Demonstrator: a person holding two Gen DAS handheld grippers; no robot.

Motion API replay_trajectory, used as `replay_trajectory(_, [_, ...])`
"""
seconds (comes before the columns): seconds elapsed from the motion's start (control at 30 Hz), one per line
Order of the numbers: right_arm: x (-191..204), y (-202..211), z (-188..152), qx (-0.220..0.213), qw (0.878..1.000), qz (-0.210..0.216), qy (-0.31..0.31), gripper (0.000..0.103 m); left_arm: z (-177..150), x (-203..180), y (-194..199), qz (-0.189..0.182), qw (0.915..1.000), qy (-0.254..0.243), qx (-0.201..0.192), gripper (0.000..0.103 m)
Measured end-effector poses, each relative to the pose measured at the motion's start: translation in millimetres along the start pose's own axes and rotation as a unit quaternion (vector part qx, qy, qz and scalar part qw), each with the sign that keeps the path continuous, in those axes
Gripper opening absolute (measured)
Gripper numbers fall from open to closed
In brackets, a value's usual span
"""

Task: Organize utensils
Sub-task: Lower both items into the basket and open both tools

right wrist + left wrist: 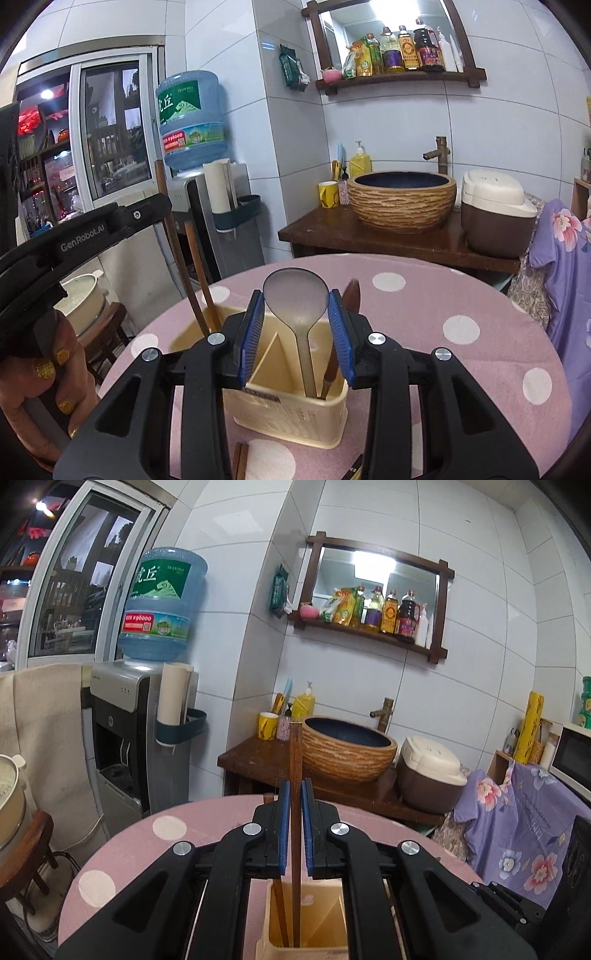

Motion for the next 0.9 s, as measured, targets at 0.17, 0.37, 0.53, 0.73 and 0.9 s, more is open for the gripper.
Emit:
replay_trajectory(0.17, [4, -2, -18, 0.013, 1.0, -0.006, 0.004, 0.027, -17, 11, -6, 0.006, 0.9997, 0.007, 0.023, 0.007])
replay_trajectory(0.37, [5, -8, -34, 0.026, 1.0, -0.015, 0.007, 0.017, -30, 19, -12, 0.014, 0.999, 0.01, 0.042, 0.007])
replay_trajectory(0.53, [5, -1, -36, 0.018, 1.0, -0.011, -0.001, 0.027, -34, 20, -7, 0.007, 0.9985, 0.008, 0.054, 0.008])
replay_trajectory(0.73, [10, 25, -39, 0.006, 1.0, -0.023, 0.016, 0.048, -43, 28, 19, 0.006, 0.9981, 0.013, 0.06, 0.057])
replay_trajectory(0.9, [13, 48, -56, 0.039, 0.999, -0.017, 0.022, 0.054, -62, 48, 40, 0.022, 0.994, 0.018, 0.106, 0.077])
Point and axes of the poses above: each gripper's, at about its wrist camera, not at the fingertips, and y roughly against the way its jaws point, x to its left, z to its top, the point moved 7 cm from there along -y, roughly the way its jaws point, and after that the axes turned 14 degrees about y, right-handed, at the moved point
